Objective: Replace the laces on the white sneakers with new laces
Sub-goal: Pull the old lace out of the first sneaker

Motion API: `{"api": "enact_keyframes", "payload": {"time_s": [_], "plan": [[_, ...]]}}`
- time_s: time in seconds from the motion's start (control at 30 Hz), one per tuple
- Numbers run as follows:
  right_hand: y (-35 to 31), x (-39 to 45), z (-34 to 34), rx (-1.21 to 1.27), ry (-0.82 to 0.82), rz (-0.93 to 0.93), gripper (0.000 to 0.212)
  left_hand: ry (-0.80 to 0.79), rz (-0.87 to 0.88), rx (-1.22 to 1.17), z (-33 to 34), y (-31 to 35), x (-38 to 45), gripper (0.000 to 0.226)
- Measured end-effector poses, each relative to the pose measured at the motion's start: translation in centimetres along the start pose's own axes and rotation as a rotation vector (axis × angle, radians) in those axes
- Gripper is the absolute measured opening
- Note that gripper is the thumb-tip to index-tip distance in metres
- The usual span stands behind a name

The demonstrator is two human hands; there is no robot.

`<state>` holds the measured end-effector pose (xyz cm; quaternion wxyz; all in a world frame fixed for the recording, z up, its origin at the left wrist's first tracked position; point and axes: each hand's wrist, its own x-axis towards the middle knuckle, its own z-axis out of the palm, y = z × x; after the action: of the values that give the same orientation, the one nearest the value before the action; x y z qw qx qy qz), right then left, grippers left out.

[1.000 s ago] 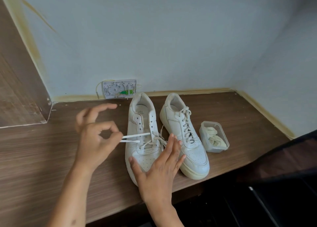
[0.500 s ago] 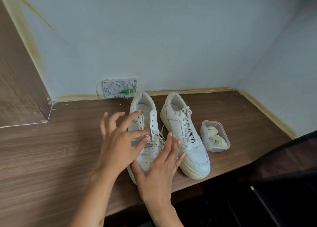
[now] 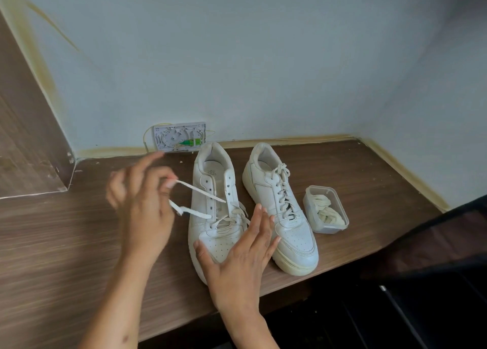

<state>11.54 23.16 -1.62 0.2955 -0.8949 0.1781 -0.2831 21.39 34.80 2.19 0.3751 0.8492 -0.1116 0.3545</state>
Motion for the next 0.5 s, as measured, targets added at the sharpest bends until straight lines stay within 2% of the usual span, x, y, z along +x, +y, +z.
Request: {"api": "enact_keyframes", "payload": {"time_s": [0.1,0.2,0.33,0.43,0.5], "plan": [[0.0,0.1,-0.1,-0.003,-0.008,0.004,0.113,0.071,-0.192,-0.037,-0.3,-0.9,0.1,0.018],[0.0,0.0,-0.1,0.005,-0.014,0.000,0.113,0.034,-0.239,-0.055,0.0,-1.0,-0.1,0.025],[0.0,0.0,0.2,0.012,-0.001,-0.001,0.112,-0.084,-0.013,-0.058,0.0,0.6,0.2,0.032],[0.0,0.1,0.3,-0.002,0.005,-0.002,0.112,-0.264,0.173,0.059,0.9,1.3,-0.5,0.033],[-0.1,0.1,0.3,-0.002,-0.007,-0.006,0.112,-0.365,0.219,0.120,1.7,1.6,-1.3,0.034]]}}
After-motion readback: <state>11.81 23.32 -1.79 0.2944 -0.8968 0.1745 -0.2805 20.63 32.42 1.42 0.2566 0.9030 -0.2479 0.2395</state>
